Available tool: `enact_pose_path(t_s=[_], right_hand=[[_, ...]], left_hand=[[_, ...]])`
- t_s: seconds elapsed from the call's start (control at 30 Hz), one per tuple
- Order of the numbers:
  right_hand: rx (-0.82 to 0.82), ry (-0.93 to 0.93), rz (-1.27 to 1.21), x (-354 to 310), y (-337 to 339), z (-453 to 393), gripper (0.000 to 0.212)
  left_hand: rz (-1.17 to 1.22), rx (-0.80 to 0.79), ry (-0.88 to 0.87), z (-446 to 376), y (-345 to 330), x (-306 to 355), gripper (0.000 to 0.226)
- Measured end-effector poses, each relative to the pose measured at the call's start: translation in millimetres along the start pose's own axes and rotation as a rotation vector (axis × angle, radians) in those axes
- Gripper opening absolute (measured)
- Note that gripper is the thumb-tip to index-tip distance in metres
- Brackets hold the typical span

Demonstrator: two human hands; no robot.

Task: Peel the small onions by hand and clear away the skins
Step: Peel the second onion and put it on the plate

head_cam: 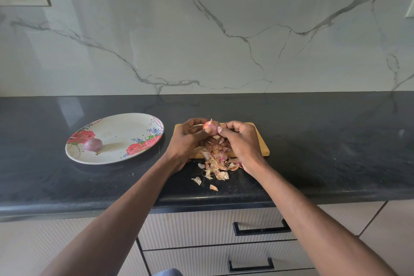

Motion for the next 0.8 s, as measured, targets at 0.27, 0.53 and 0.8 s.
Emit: enact_pose_path(t_s=[0.27, 0.53, 0.8], right_hand=[[0.007, 0.0, -0.032, -4.7, 1.4, 1.7, 0.009], [0.044, 0.003, -0.012, -2.1, 5.9, 0.8, 0.01], [0.026, 0.131, 0.195, -7.1, 6.8, 0.8, 0.004]], left_hand=[[0.075, -0.013, 0.044, 0.0, -1.5, 0.2, 0.018], [0.135, -0.024, 0.082, -3.5, 1.5, 0.0, 0.019], [0.198, -0.038, 0.137, -4.2, 2.8, -2.3, 0.025]])
Point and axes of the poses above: each hand's wrist, its own z-axis away from the middle knuckle, its own y-axis out of the back of the hand, x = y × z, the point moved 7 cm from there along -z, towards the middle knuckle, and after that the axes turned 12 degrees about y, right-handed, at the moved point
